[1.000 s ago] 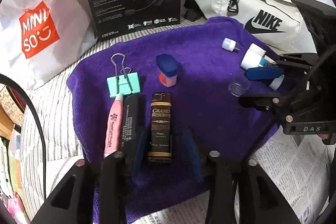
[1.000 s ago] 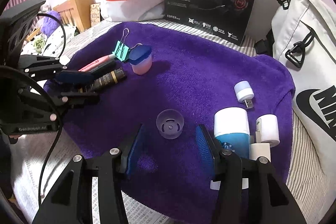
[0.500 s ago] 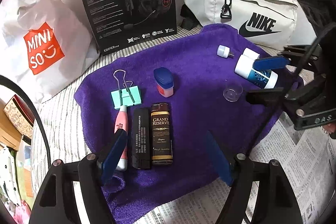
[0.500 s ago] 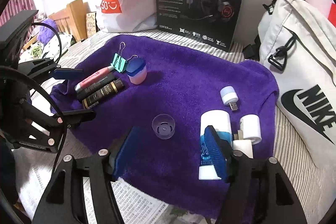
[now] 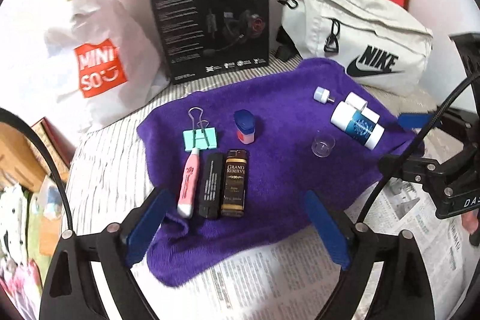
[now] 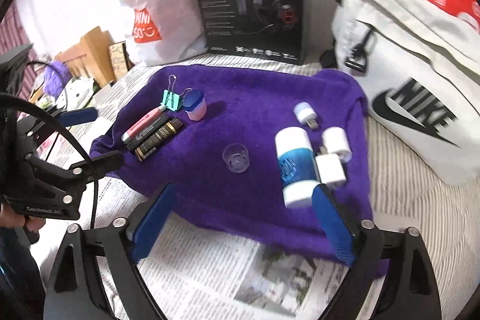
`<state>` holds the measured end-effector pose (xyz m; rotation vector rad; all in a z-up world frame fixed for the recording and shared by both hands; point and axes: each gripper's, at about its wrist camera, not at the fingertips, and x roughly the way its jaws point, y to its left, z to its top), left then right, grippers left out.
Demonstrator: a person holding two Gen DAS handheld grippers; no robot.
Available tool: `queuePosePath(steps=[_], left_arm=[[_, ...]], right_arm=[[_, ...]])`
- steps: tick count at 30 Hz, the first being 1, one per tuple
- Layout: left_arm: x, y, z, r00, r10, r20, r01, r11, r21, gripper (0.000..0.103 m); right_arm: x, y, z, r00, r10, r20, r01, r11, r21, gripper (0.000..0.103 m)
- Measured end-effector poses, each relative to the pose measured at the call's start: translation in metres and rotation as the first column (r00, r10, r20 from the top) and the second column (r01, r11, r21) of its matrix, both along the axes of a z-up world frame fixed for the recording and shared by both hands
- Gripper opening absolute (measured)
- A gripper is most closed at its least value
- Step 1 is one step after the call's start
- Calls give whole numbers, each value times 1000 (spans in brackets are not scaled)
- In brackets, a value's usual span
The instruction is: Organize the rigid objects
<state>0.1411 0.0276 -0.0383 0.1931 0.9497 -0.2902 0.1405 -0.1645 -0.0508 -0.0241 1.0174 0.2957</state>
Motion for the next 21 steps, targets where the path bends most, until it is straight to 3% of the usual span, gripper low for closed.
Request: queuePosePath(steps=[3,5,16,21], left_arm=[[-11,4,5,999,38,-15,-39,999,-32,94],[-17,5,6,998,66,-21,-67,997,-35,94],[-55,-1,14,990,138,-30,-137,990,26,94],[-65,-2,21,988,150,-26,-150,989,9,94]], right_arm=[[-12,-7,4,998,-59,-16,58,998,-9,94],[-19,-11,6,995,-98,-15,97,995,-38,103],[-60,-24,22,983,-185,-6,184,980,-81,103],[-80,-21,33,979,-205,4,204,975,-92,103]])
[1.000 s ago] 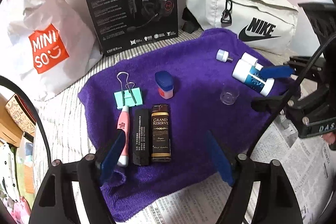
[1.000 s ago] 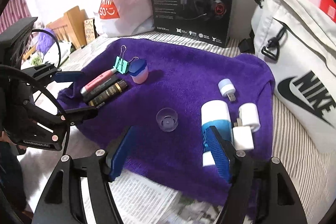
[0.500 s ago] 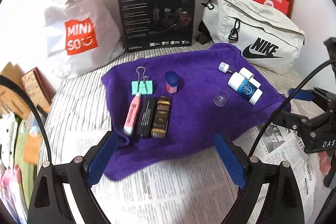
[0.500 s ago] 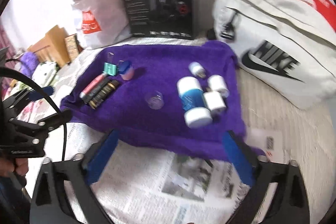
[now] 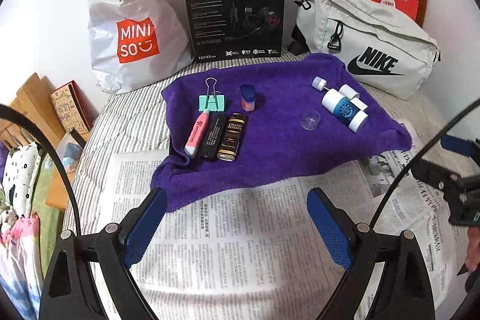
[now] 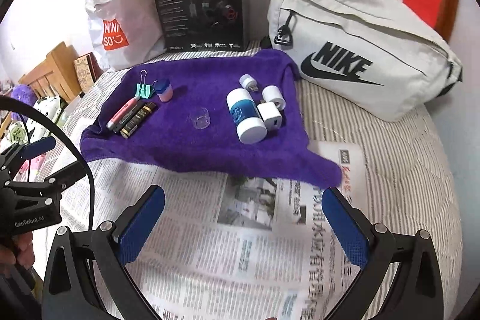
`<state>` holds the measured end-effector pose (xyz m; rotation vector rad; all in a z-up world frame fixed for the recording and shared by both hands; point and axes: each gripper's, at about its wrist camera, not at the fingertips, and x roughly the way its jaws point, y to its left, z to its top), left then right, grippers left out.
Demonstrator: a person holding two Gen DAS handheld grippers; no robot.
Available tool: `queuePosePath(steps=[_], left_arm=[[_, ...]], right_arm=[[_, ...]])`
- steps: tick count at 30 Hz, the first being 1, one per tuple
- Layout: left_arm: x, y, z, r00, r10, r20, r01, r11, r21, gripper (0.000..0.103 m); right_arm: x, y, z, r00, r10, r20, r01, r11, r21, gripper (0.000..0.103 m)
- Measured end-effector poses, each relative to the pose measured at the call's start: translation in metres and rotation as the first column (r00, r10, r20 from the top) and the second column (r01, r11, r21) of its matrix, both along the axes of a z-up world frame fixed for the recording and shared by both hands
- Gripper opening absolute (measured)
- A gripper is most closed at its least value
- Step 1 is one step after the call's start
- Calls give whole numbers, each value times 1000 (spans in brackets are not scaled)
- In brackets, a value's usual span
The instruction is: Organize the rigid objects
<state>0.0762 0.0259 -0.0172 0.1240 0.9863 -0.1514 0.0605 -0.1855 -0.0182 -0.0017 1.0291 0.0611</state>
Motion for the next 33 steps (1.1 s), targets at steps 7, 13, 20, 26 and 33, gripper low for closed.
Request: queuePosePath(steps=[7,13,20,26,33], left_arm=[[-20,-1,8,1000,10,11,-10,1000,-6,95],[-31,2,9,1000,17,5,-17,1000,-5,95],[-38,5,12,1000,27,0,-27,1000,-1,95],[-41,7,16,999,32,5,-32,999,-1,95],[-40,8,17,999,37,2,-37,999,4,95]], right_arm=[[-25,1,10,1000,-10,13,10,1000,-25,103],[-36,0,12,1000,-26,11,26,1000,-18,103],[-40,3,15,999,-31,15,31,999,-12,103],[-40,8,16,1000,-19,13,19,1000,-23,103],[-41,10,17,1000,-13,15,13,1000,-28,103]])
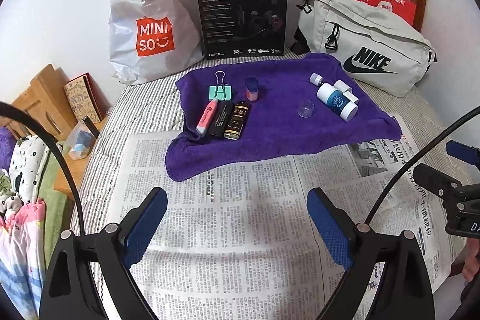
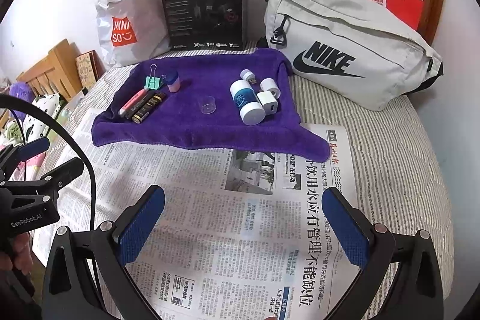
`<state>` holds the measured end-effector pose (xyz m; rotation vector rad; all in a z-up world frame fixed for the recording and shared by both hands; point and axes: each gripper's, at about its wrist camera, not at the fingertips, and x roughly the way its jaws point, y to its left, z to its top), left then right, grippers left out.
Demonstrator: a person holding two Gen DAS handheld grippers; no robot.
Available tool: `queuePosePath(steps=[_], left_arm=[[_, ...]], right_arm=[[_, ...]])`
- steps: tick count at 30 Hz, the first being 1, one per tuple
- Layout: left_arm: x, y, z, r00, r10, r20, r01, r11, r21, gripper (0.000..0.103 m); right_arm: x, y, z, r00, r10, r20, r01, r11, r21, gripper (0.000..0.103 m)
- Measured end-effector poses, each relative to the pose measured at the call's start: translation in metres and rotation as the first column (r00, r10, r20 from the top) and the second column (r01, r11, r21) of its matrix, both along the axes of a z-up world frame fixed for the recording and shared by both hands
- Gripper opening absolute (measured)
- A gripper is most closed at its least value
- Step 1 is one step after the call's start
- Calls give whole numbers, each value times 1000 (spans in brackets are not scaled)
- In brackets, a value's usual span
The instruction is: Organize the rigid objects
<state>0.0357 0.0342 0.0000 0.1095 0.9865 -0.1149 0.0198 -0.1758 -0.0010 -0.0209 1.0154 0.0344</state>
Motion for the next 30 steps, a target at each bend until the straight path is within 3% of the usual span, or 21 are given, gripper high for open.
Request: queuePosePath(steps=[30], left_arm=[[-1,5,-1,1000,14,-11,-14,1000,17,95]], right_arm=[[-3,3,4,1000,3,2,-3,1000,-2,103]])
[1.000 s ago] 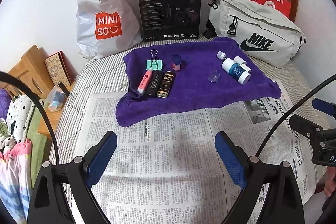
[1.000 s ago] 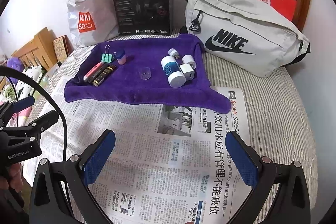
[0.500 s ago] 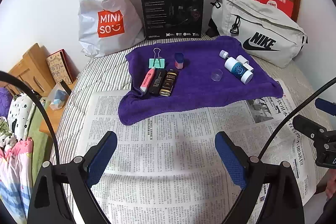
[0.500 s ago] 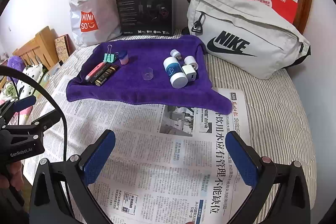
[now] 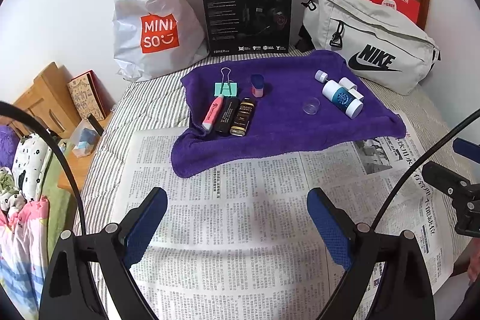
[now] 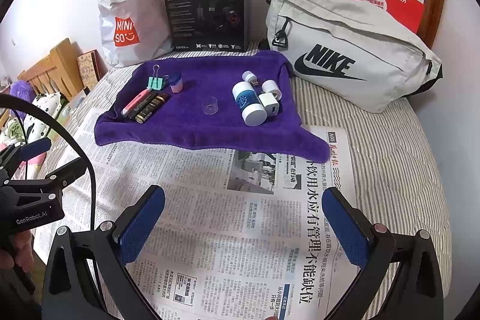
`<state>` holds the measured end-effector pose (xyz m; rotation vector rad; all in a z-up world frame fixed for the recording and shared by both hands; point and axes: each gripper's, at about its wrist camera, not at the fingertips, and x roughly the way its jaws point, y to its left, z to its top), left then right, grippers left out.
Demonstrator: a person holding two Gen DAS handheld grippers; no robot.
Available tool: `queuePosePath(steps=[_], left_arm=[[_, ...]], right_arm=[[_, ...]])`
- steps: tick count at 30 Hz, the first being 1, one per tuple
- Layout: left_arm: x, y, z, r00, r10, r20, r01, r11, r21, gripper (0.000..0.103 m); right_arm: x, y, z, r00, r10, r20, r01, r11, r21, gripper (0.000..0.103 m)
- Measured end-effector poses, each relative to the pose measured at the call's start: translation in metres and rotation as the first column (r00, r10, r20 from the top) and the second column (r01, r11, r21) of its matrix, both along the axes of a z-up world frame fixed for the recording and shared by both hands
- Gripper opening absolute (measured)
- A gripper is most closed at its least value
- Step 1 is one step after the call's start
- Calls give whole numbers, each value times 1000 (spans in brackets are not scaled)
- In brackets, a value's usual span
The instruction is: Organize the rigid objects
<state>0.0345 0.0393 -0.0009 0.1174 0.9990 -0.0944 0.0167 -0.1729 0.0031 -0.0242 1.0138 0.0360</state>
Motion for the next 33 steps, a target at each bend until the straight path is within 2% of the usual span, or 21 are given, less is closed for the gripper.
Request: queuePosePath(steps=[33], left_arm=[[-2,5,1,1000,14,-8,-14,1000,7,95]], right_arm=[[-4,1,5,1000,-1,3,1,1000,-17,103]])
